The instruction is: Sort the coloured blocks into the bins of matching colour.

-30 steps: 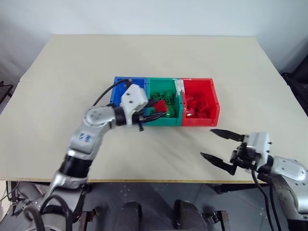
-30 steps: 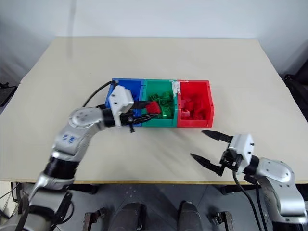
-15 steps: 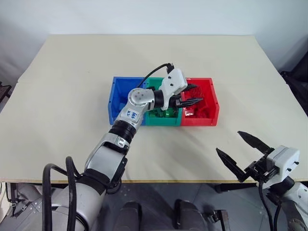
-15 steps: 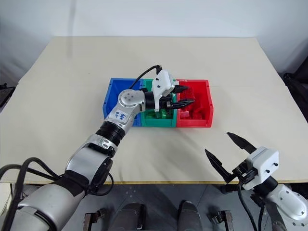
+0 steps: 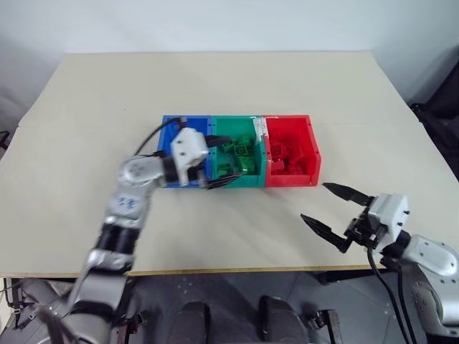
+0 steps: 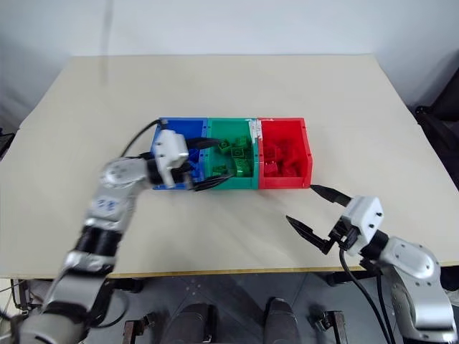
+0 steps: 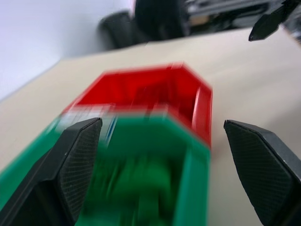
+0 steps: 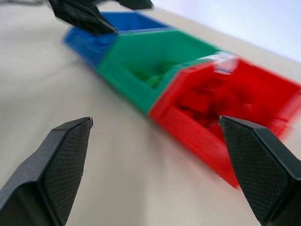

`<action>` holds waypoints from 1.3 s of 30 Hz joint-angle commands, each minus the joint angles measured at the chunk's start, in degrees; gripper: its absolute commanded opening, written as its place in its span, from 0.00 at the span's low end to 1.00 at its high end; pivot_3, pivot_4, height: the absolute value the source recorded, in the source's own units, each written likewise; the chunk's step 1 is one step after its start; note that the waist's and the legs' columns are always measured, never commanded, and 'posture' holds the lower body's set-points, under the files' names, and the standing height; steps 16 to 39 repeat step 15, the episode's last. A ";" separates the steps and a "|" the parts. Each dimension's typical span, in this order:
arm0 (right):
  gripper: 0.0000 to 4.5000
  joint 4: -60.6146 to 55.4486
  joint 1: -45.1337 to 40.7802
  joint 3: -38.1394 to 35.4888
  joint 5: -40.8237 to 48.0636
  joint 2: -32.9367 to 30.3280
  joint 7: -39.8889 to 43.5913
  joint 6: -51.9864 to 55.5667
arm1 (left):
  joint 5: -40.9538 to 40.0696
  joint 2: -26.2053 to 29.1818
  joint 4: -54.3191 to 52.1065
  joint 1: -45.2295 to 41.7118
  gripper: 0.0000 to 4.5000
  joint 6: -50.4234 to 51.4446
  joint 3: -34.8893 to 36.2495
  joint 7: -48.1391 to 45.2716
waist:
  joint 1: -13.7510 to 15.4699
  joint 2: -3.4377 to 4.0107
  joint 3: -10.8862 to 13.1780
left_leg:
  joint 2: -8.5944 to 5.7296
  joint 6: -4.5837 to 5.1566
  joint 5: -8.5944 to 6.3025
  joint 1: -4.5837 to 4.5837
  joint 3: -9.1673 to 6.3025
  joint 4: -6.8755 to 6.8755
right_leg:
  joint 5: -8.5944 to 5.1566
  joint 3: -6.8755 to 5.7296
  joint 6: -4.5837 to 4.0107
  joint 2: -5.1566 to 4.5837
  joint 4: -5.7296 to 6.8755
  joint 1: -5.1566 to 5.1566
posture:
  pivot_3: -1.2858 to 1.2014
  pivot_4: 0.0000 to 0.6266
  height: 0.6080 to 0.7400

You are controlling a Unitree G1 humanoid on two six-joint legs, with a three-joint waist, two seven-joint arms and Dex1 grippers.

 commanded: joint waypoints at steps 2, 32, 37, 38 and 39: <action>1.00 7.96 -7.62 3.14 0.84 -1.81 8.67 -2.37 | -6.81 7.79 -14.26 13.42 0.99 8.84 12.79 1.73 | 0.04 0.03 0.02 | 0.03 0.00 0.00 0.00 -0.03 0.02 | 0.00 -0.02 -0.01 0.00 0.00 0.00 | 0.52 0.24 1.00; 1.00 25.57 -20.58 4.67 -1.73 -1.37 14.67 -8.15 | -4.55 9.94 -16.89 34.43 0.99 5.99 22.88 7.02 | 1.40 0.03 0.02 | 0.00 -0.03 -0.02 -0.01 -0.06 0.02 | -0.01 -0.08 -0.06 -0.02 -0.02 0.01 | 0.52 0.24 1.00; 1.00 25.57 -20.58 4.67 -1.73 -1.37 14.67 -8.15 | -4.55 9.94 -16.89 34.43 0.99 5.99 22.88 7.02 | 1.40 0.03 0.02 | 0.00 -0.03 -0.02 -0.01 -0.06 0.02 | -0.01 -0.08 -0.06 -0.02 -0.02 0.01 | 0.52 0.24 1.00; 1.00 25.57 -20.58 4.67 -1.73 -1.37 14.67 -8.15 | -4.55 9.94 -16.89 34.43 0.99 5.99 22.88 7.02 | 1.40 0.03 0.02 | 0.00 -0.03 -0.02 -0.01 -0.06 0.02 | -0.01 -0.08 -0.06 -0.02 -0.02 0.01 | 0.52 0.24 1.00; 1.00 25.57 -20.58 4.67 -1.73 -1.37 14.67 -8.15 | -4.55 9.94 -16.89 34.43 0.99 5.99 22.88 7.02 | 1.40 0.03 0.02 | 0.00 -0.03 -0.02 -0.01 -0.06 0.02 | -0.01 -0.08 -0.06 -0.02 -0.02 0.01 | 0.52 0.24 1.00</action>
